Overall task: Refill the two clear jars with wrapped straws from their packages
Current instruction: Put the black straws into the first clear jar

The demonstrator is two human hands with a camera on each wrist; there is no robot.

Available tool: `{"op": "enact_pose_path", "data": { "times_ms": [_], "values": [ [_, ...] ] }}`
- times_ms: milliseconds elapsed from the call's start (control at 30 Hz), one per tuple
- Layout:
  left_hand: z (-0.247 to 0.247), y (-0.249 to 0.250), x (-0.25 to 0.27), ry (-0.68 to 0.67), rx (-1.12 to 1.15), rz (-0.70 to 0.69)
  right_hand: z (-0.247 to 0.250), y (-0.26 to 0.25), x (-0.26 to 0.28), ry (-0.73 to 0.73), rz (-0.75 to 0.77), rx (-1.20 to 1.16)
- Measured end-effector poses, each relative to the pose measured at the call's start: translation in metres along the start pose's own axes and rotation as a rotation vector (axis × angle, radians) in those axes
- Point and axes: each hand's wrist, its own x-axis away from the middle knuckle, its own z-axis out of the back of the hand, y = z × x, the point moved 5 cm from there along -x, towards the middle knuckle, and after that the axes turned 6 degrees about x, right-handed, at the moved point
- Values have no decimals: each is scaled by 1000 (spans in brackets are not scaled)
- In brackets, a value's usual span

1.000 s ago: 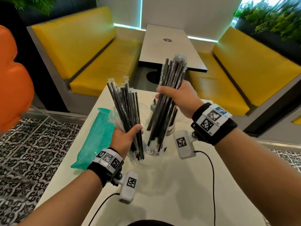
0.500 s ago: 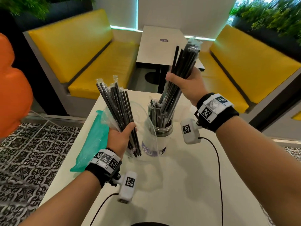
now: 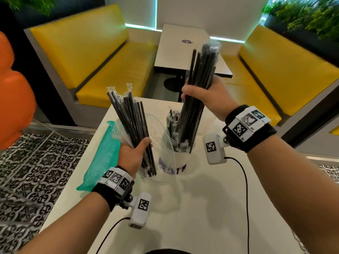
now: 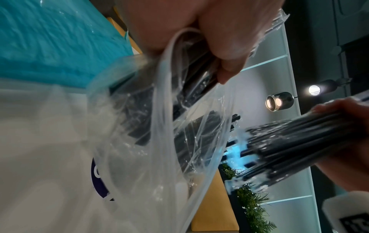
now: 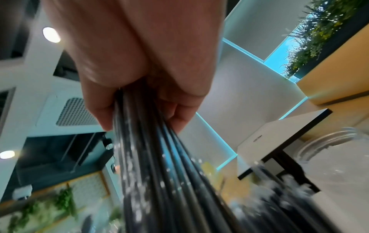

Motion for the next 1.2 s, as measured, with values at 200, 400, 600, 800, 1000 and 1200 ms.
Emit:
{"op": "enact_pose_path", "data": {
  "times_ms": [200, 400, 600, 800, 1000, 1200],
  "values": [
    [3, -2, -3, -1, -21, 6, -2, 23, -13, 103, -33, 80],
    [5, 0, -7, 0, -35, -1, -5, 28, -17, 161, -41, 27],
    [3, -4, -9, -13, -34, 6, -26, 67, 5, 212, -175, 29],
    [2, -9, -10, -17, -41, 26, -52, 108, 23, 90, -351, 194],
    [5, -8, -12, -8, -25, 24, -50, 96, 20, 154, -336, 448],
    [6, -12, -13, -12, -15, 26, -55, 106, 31, 16, -424, 521]
  ]
}}
